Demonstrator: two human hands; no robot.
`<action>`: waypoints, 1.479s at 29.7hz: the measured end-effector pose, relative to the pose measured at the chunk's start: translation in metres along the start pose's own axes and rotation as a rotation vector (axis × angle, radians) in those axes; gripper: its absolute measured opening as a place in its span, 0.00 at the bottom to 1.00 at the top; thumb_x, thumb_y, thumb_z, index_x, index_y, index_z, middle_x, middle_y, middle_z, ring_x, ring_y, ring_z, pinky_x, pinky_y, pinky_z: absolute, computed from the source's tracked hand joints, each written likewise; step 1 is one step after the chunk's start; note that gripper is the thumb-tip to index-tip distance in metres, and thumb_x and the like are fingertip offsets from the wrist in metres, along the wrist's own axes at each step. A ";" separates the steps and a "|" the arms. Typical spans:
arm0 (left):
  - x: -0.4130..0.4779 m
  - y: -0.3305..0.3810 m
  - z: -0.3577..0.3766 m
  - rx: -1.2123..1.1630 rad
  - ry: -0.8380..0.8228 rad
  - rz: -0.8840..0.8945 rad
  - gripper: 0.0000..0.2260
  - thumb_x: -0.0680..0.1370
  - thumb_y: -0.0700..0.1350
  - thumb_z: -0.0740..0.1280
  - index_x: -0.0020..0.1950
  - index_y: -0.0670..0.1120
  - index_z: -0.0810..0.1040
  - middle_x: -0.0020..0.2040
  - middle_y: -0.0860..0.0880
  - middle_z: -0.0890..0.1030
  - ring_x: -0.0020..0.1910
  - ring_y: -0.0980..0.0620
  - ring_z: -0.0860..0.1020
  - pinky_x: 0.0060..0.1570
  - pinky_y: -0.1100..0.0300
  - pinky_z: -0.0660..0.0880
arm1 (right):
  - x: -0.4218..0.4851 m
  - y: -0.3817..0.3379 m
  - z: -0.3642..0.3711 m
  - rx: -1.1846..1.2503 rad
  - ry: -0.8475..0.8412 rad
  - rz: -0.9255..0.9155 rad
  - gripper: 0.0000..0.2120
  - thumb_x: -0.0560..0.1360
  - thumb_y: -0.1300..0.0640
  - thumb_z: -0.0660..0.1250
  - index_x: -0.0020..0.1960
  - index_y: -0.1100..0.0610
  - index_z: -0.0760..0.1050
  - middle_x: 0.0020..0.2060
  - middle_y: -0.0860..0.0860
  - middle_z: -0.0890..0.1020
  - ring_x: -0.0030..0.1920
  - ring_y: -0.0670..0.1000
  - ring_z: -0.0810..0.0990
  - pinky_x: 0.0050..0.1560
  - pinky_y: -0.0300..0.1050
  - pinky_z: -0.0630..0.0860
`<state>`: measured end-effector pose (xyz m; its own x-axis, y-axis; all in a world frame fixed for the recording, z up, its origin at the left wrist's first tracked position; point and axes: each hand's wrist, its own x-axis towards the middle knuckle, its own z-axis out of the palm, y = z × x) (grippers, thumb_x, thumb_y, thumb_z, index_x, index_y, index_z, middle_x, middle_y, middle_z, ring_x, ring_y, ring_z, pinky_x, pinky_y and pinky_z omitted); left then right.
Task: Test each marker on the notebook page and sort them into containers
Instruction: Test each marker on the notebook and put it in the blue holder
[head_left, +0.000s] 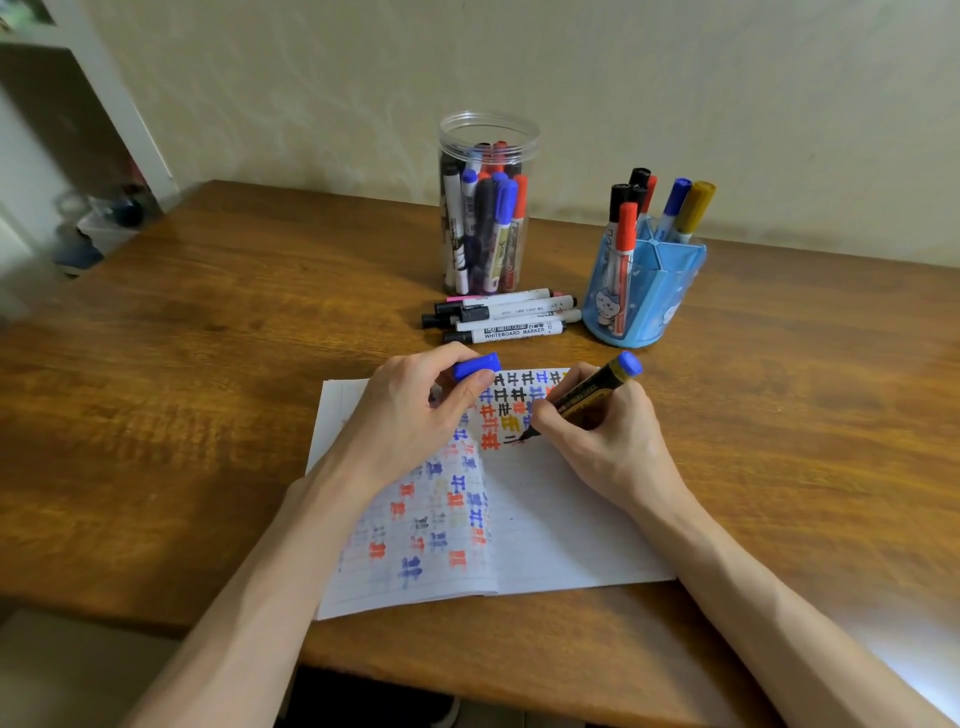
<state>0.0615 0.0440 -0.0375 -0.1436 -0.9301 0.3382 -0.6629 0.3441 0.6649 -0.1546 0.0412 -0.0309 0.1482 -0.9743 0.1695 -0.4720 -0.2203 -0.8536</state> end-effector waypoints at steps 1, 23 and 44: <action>0.000 0.000 0.000 -0.001 0.000 0.002 0.10 0.83 0.54 0.65 0.58 0.50 0.81 0.45 0.57 0.83 0.45 0.59 0.82 0.40 0.60 0.80 | 0.000 0.001 0.000 0.009 0.004 0.003 0.09 0.76 0.56 0.75 0.39 0.52 0.78 0.35 0.48 0.86 0.38 0.47 0.85 0.37 0.45 0.81; 0.000 -0.001 0.000 0.012 -0.003 0.006 0.10 0.83 0.54 0.65 0.58 0.51 0.80 0.44 0.58 0.82 0.44 0.58 0.82 0.41 0.57 0.80 | 0.001 0.000 0.001 0.073 0.008 0.018 0.09 0.76 0.55 0.76 0.38 0.52 0.80 0.34 0.48 0.86 0.35 0.45 0.82 0.38 0.39 0.77; 0.001 0.000 0.001 -0.020 0.010 0.049 0.11 0.83 0.49 0.67 0.64 0.53 0.80 0.54 0.57 0.80 0.50 0.56 0.80 0.44 0.57 0.80 | 0.001 0.001 0.000 0.028 -0.038 0.042 0.10 0.76 0.56 0.75 0.38 0.52 0.78 0.32 0.45 0.85 0.33 0.43 0.81 0.35 0.36 0.74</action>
<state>0.0603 0.0426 -0.0381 -0.1678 -0.9107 0.3775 -0.6402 0.3919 0.6607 -0.1550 0.0403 -0.0314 0.1621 -0.9800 0.1151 -0.4543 -0.1777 -0.8729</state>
